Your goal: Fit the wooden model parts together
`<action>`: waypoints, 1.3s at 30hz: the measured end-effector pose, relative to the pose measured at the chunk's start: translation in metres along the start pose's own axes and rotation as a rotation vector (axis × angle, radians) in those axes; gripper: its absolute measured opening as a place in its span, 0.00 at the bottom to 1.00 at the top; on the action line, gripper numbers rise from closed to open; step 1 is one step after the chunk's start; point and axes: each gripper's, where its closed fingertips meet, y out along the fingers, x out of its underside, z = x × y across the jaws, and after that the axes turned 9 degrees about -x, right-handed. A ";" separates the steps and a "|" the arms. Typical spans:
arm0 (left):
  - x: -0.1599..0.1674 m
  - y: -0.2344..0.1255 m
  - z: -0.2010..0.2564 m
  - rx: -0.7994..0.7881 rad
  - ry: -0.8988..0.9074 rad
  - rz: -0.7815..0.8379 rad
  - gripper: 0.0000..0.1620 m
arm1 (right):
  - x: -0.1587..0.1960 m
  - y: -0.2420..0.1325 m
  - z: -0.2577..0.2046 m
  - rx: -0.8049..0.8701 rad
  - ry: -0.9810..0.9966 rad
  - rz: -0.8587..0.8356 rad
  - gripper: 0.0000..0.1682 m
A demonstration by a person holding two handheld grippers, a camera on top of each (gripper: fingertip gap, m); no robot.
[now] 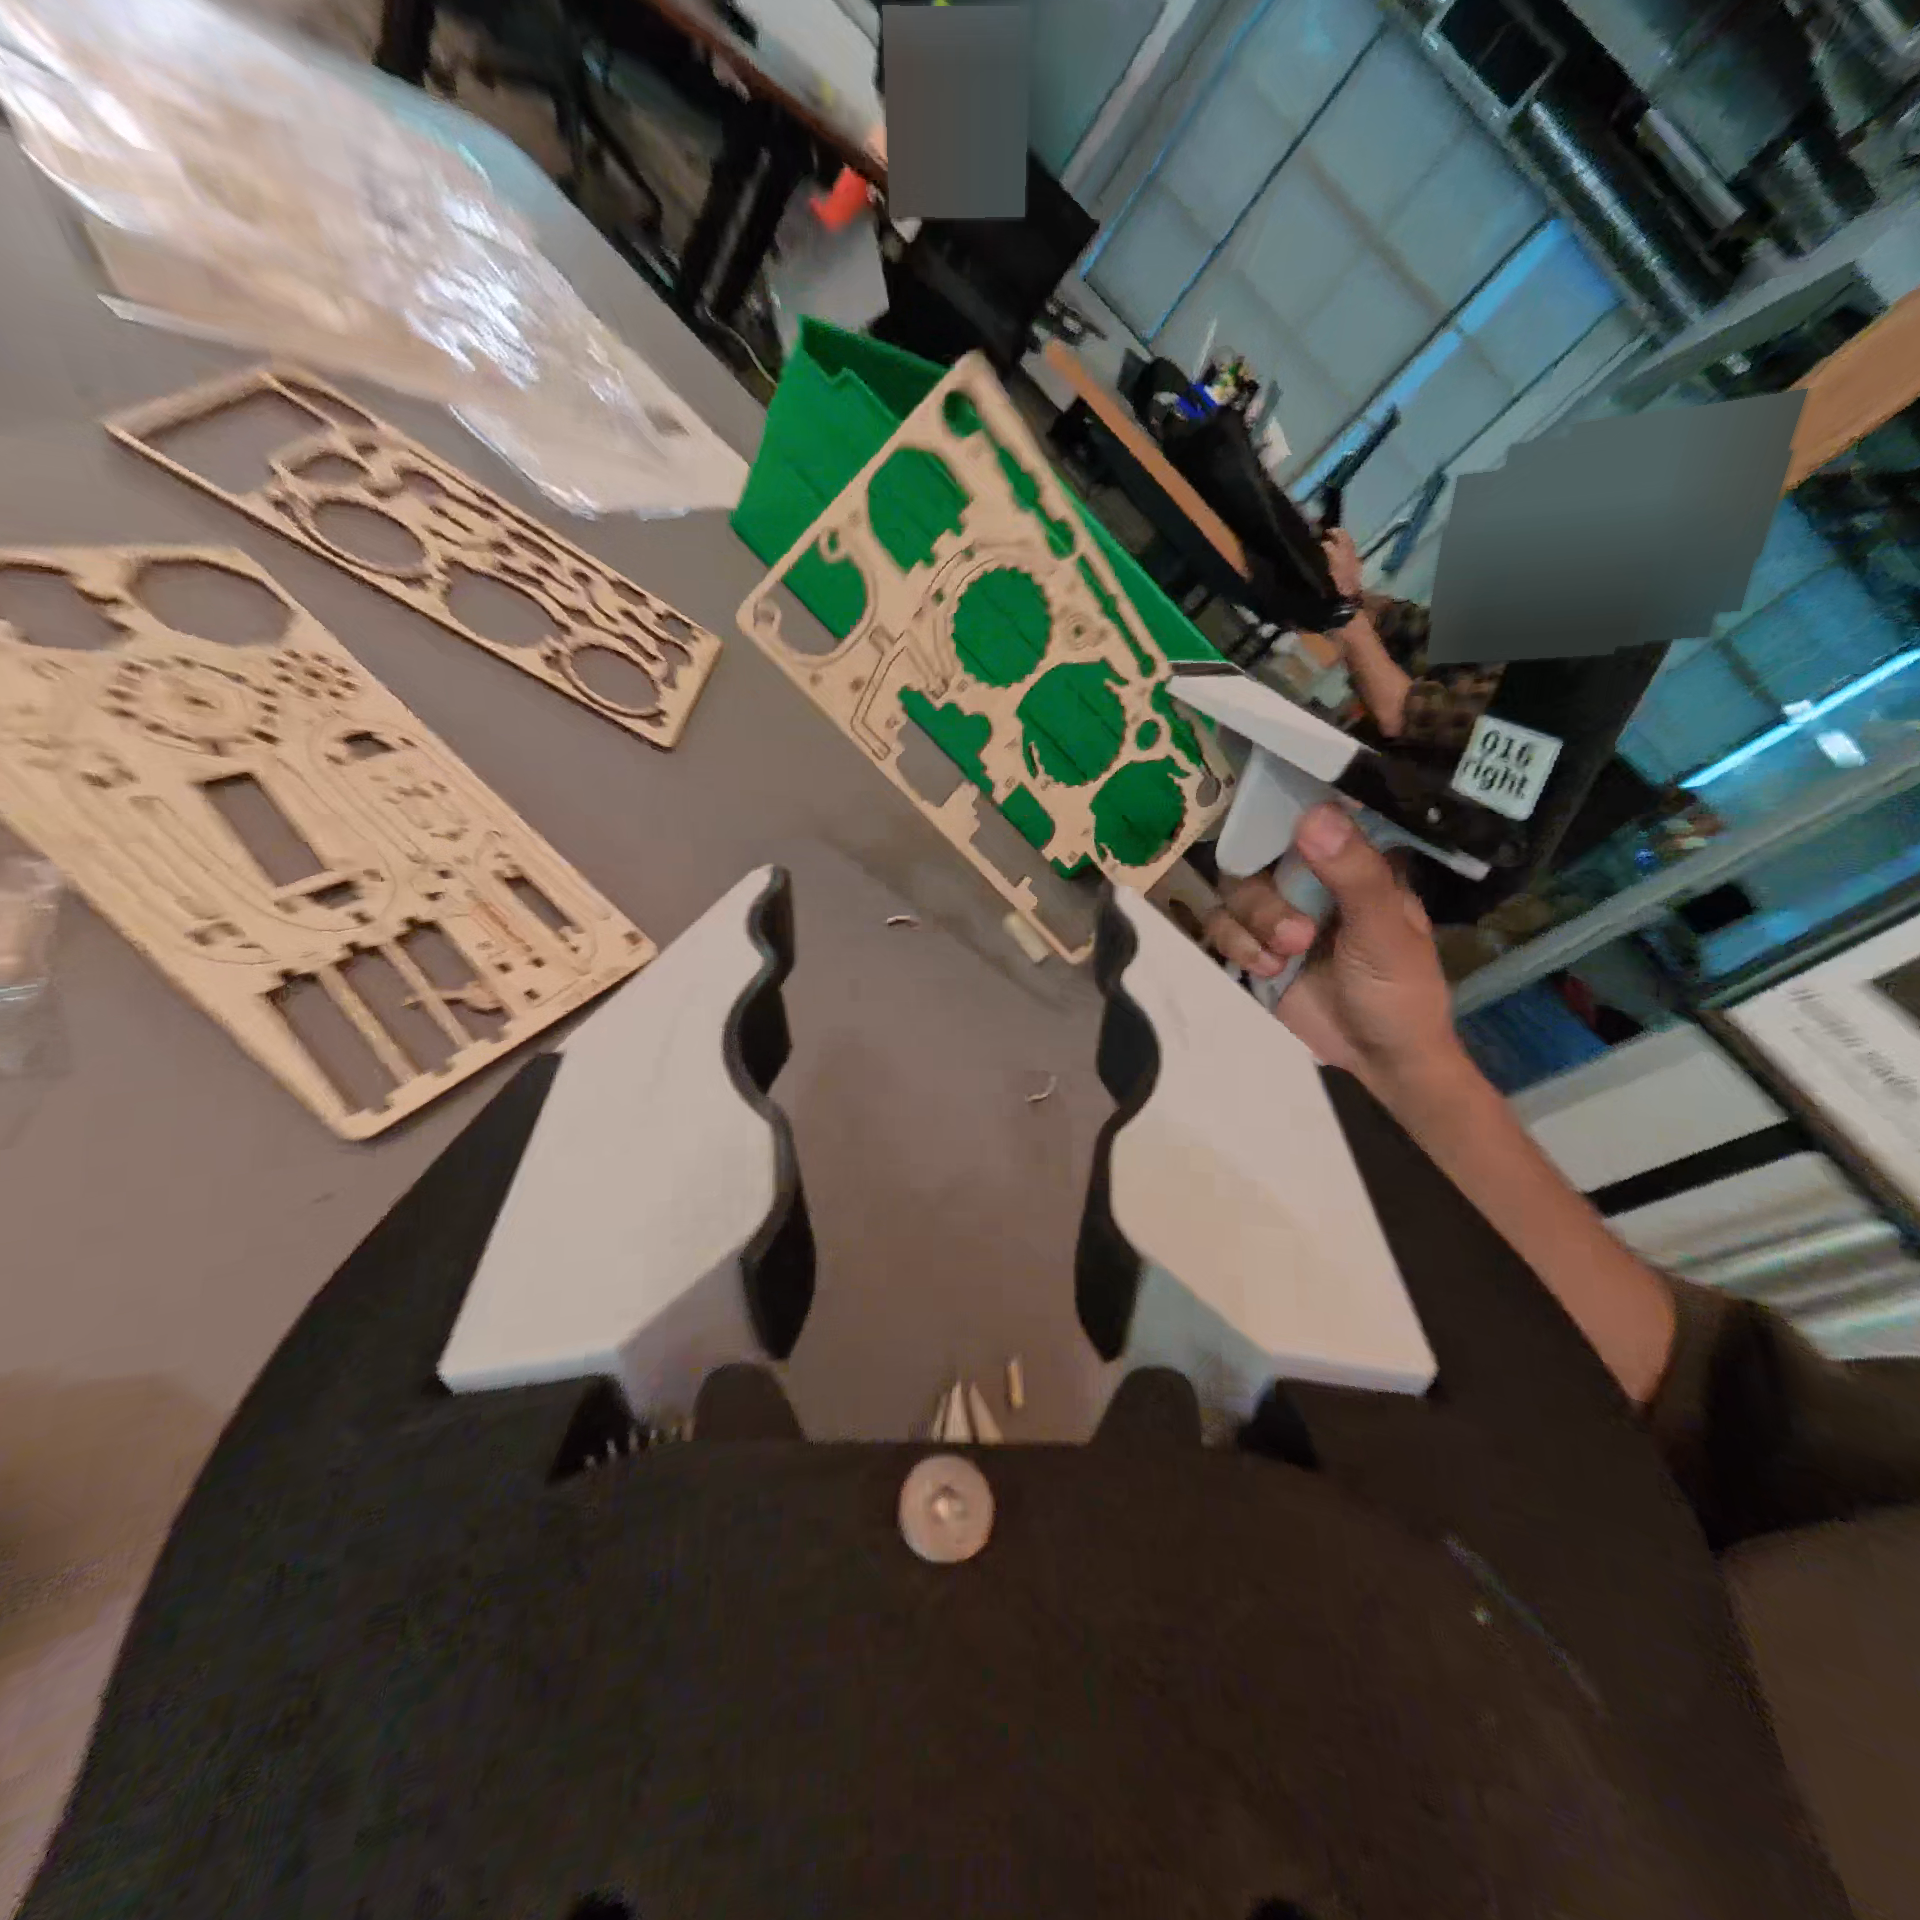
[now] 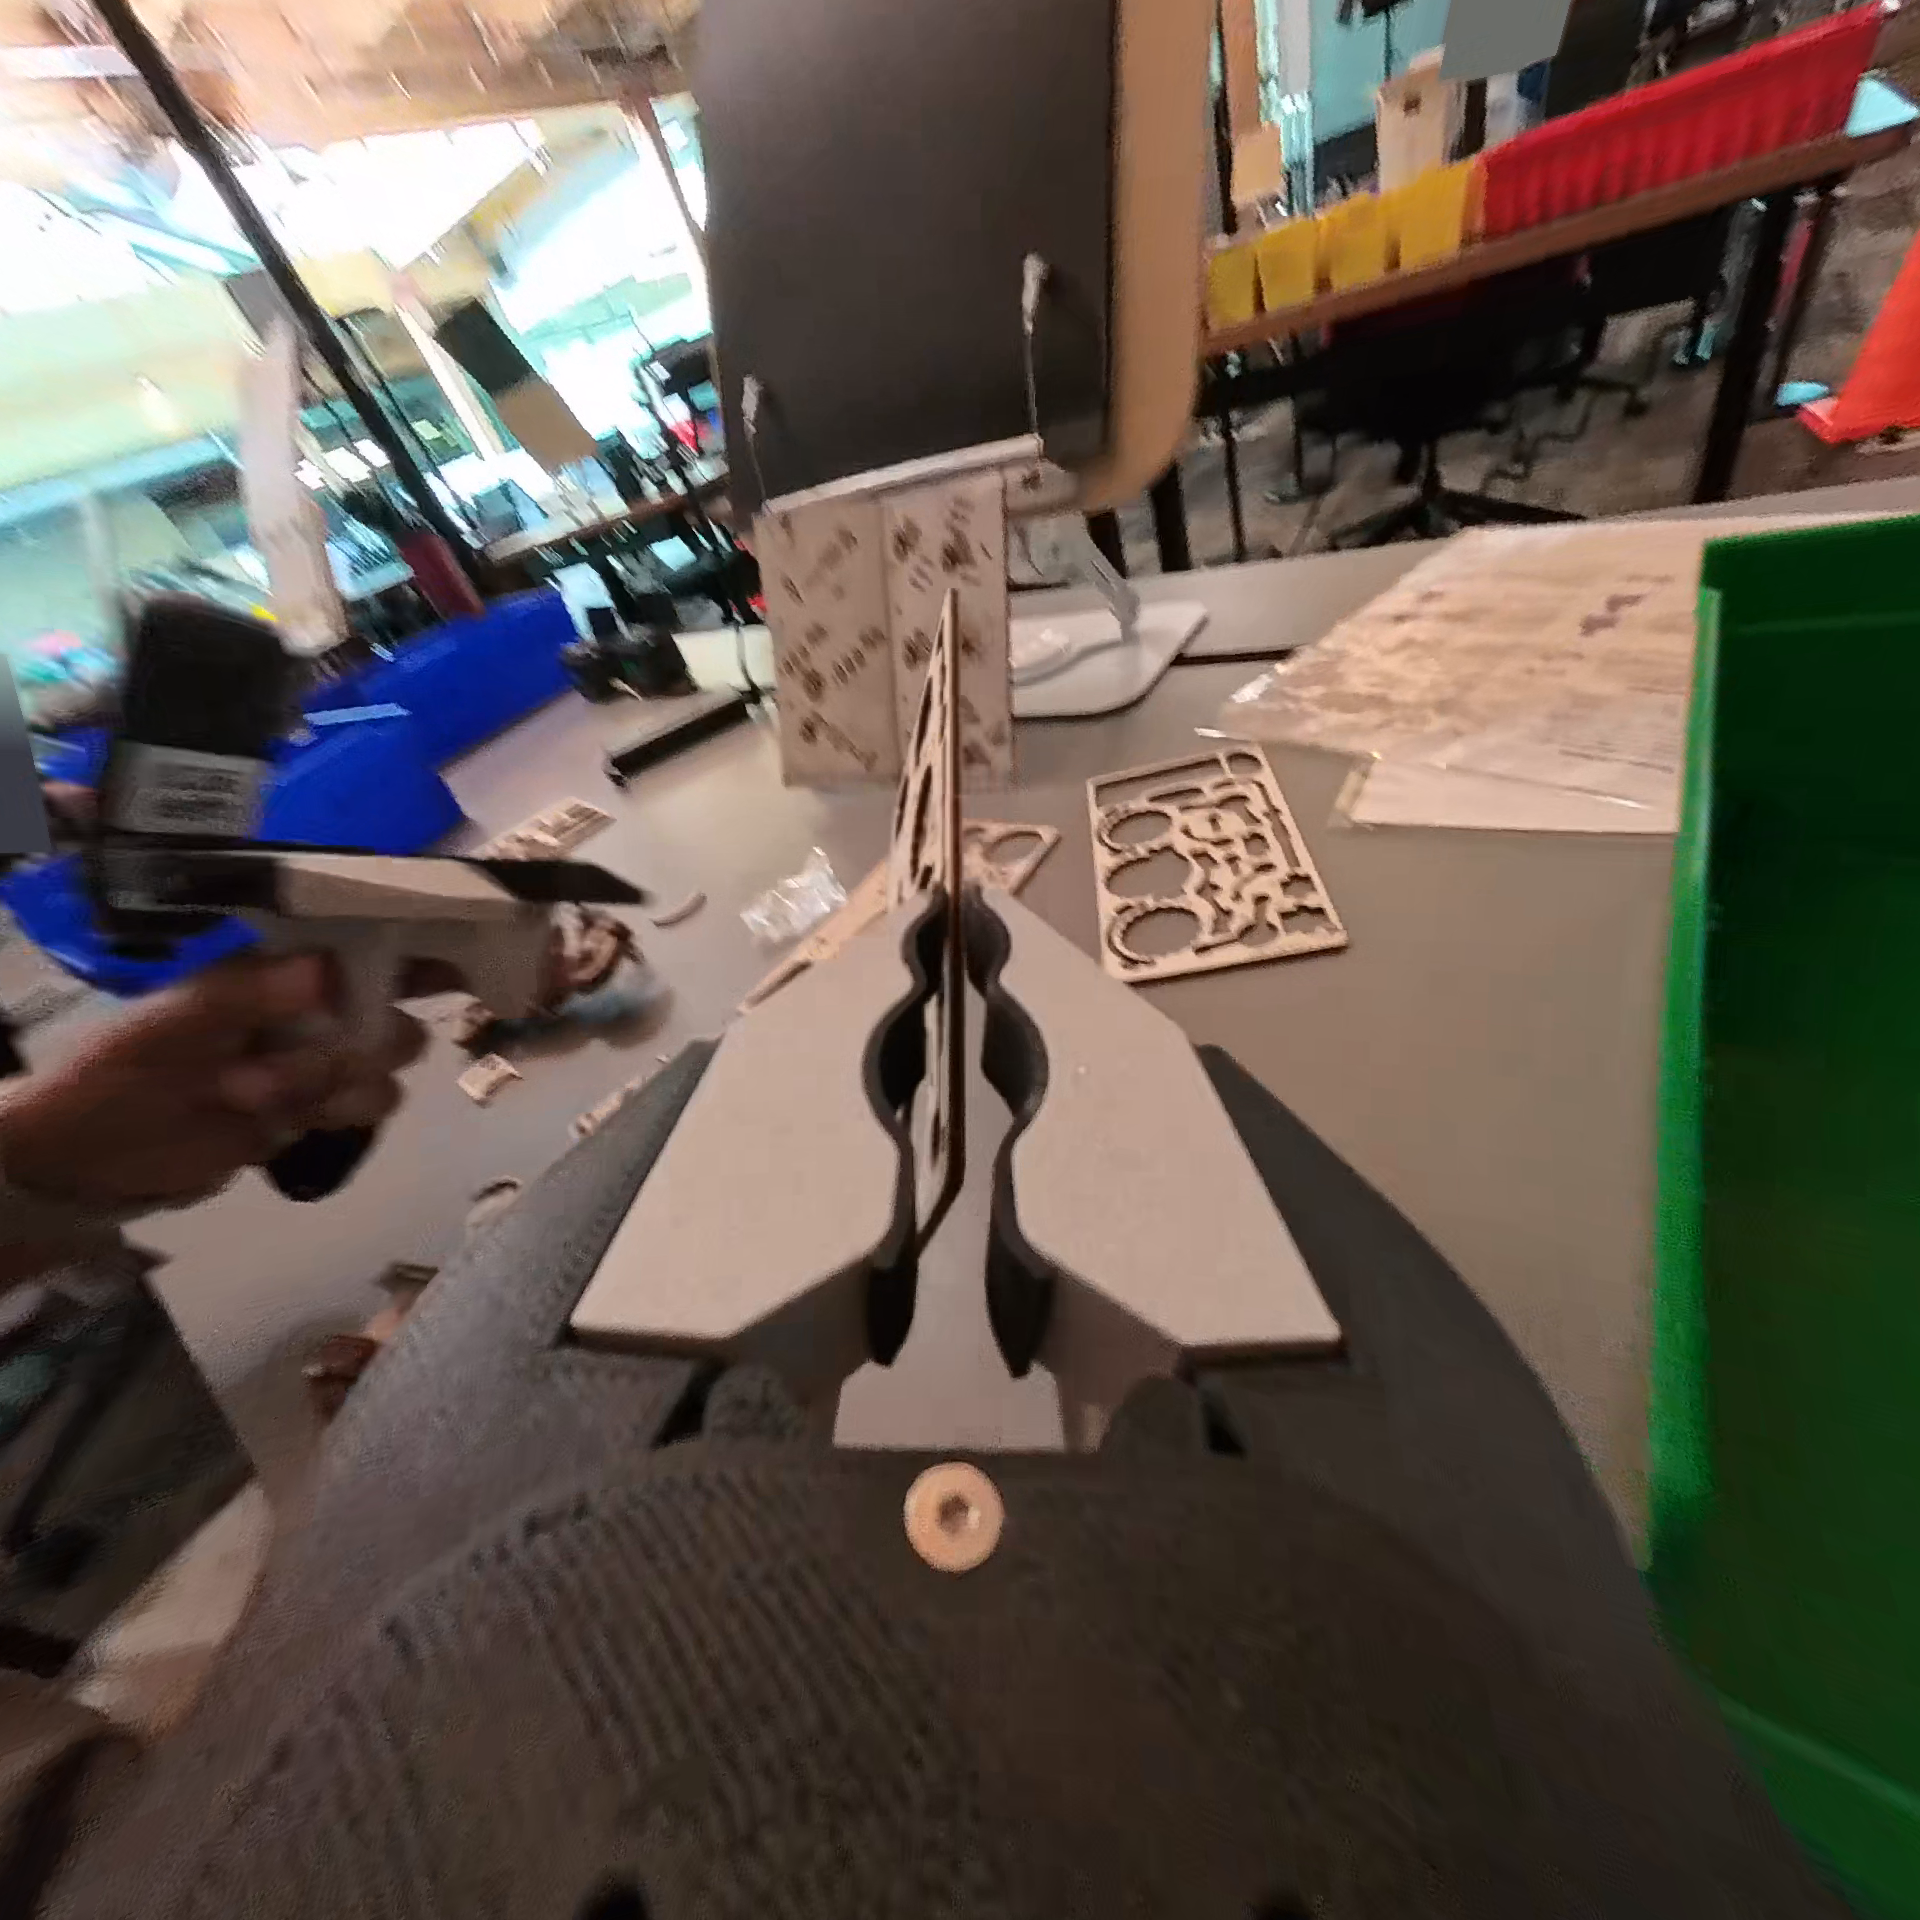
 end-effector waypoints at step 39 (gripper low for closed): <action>-0.038 -0.014 0.010 0.275 -0.032 0.132 0.21 | 0.024 0.087 -0.095 -0.543 0.254 -0.349 0.00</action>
